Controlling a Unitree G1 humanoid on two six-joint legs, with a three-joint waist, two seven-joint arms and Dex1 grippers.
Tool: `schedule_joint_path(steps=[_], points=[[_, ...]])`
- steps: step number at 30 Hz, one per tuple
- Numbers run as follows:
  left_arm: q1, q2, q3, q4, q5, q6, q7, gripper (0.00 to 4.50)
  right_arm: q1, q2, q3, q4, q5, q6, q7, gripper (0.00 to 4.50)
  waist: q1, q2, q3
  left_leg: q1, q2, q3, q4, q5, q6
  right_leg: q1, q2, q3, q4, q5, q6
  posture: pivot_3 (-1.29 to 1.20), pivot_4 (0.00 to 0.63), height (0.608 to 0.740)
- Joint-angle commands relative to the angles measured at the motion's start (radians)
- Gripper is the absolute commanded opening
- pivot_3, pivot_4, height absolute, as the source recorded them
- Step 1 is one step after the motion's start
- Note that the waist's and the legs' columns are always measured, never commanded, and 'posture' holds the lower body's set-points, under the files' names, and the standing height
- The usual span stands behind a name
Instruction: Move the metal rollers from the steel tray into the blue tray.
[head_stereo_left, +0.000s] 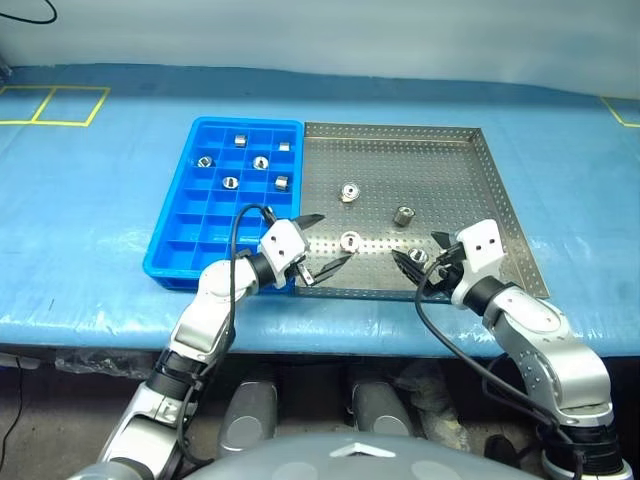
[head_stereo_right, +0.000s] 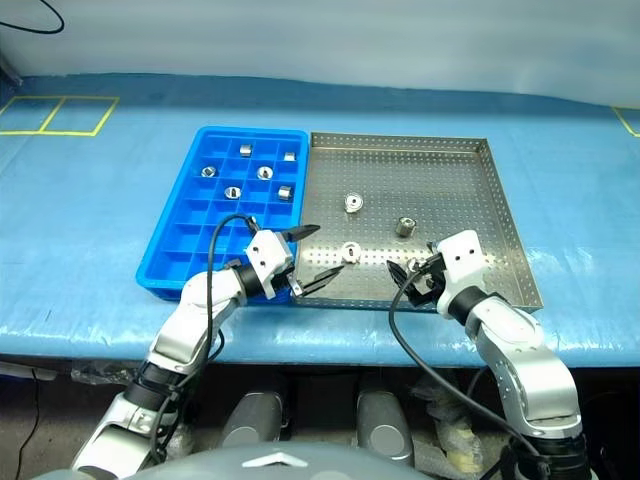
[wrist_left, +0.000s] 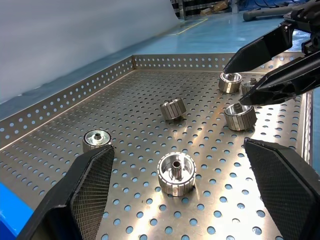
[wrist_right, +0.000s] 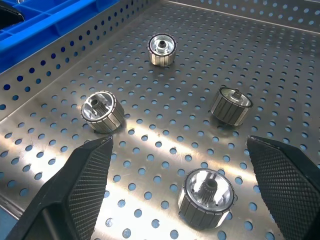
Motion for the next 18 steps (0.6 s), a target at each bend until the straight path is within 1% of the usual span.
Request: schedule_joint_path(steps=[1, 5, 9, 14, 18], points=[[-0.017, -0.007, -0.015, -0.005, 0.0, -0.014, -0.013, 4.5, 0.005, 0.007, -0.025, -0.056, 0.011, -0.006, -0.01, 4.49, -0.004, 0.0, 0.0, 0.0, 0.0, 0.0, 0.0, 0.0, 0.0, 0.0, 0.0, 0.0, 0.0, 0.0, 0.0, -0.03, 0.15, 0.74], [-0.035, -0.01, -0.016, 0.01, 0.003, -0.012, -0.015, 4.5, 0.016, 0.009, -0.02, -0.063, 0.006, -0.002, -0.019, 4.49, -0.009, 0.0, 0.0, 0.0, 0.0, 0.0, 0.0, 0.0, 0.0, 0.0, 0.0, 0.0, 0.0, 0.0, 0.0, -0.05, 0.15, 0.74], [-0.065, -0.007, -0.03, 0.046, 0.04, -0.016, -0.006, 4.5, 0.037, 0.006, -0.014, -0.076, -0.007, -0.003, -0.028, 4.49, -0.012, 0.0, 0.0, 0.0, 0.0, 0.0, 0.0, 0.0, 0.0, 0.0, 0.0, 0.0, 0.0, 0.0, 0.0, -0.08, 0.15, 0.74], [-0.11, -0.028, -0.023, 0.091, 0.056, -0.01, 0.019, 4.5, 0.068, 0.018, -0.033, -0.097, -0.003, -0.006, -0.047, 4.49, -0.022, 0.0, 0.0, 0.0, 0.0, 0.001, 0.001, 0.0, 0.0, 0.0, 0.0, 0.001, 0.0, 0.0, 0.001, -0.12, 0.15, 0.74], [-0.176, -0.054, -0.026, 0.128, 0.083, 0.051, 0.06, 4.5, 0.1, 0.024, -0.043, -0.114, -0.011, -0.016, -0.065, 4.49, -0.031, 0.0, 0.0, 0.0, 0.0, 0.001, 0.001, 0.0, 0.0, 0.0, 0.0, 0.001, 0.0, 0.001, 0.001, -0.15, 0.15, 0.74]])
